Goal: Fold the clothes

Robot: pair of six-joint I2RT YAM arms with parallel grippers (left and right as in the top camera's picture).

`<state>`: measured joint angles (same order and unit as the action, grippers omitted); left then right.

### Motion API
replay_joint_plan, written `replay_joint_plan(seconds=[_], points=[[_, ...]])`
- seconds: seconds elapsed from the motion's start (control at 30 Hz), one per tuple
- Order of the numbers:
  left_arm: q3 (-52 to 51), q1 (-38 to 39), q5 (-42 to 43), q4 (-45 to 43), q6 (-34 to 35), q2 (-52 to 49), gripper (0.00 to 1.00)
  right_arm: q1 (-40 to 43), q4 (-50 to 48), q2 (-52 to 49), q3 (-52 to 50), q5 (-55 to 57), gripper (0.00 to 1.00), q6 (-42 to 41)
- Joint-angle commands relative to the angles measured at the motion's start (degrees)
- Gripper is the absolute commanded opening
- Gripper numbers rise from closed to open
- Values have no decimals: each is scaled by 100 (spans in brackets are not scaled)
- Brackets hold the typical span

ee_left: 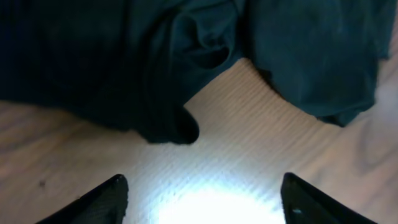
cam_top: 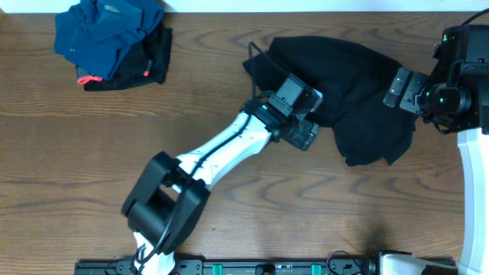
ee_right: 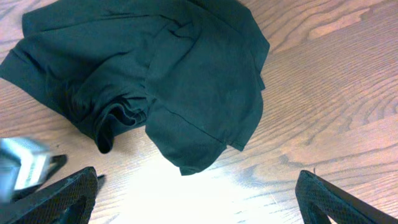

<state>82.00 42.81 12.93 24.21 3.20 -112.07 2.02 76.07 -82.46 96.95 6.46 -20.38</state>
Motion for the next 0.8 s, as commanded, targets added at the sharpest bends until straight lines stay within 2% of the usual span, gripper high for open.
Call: replay_joint_plan(seconds=[0.0, 0.33, 0.7, 0.77], points=[[-2, 205, -833, -186, -431, -302, 80, 55, 22, 70, 76, 61, 99, -55], [-2, 299, -1504, -988, -590, -850, 80, 55, 101, 70, 74, 59, 99, -55], [-2, 297, -1519, -1274, -647, -1163, 79, 55, 323, 70, 74, 22, 99, -57], [-2, 297, -1519, -1276, -662, -1217, 74, 55, 393, 70, 74, -81, 99, -57]])
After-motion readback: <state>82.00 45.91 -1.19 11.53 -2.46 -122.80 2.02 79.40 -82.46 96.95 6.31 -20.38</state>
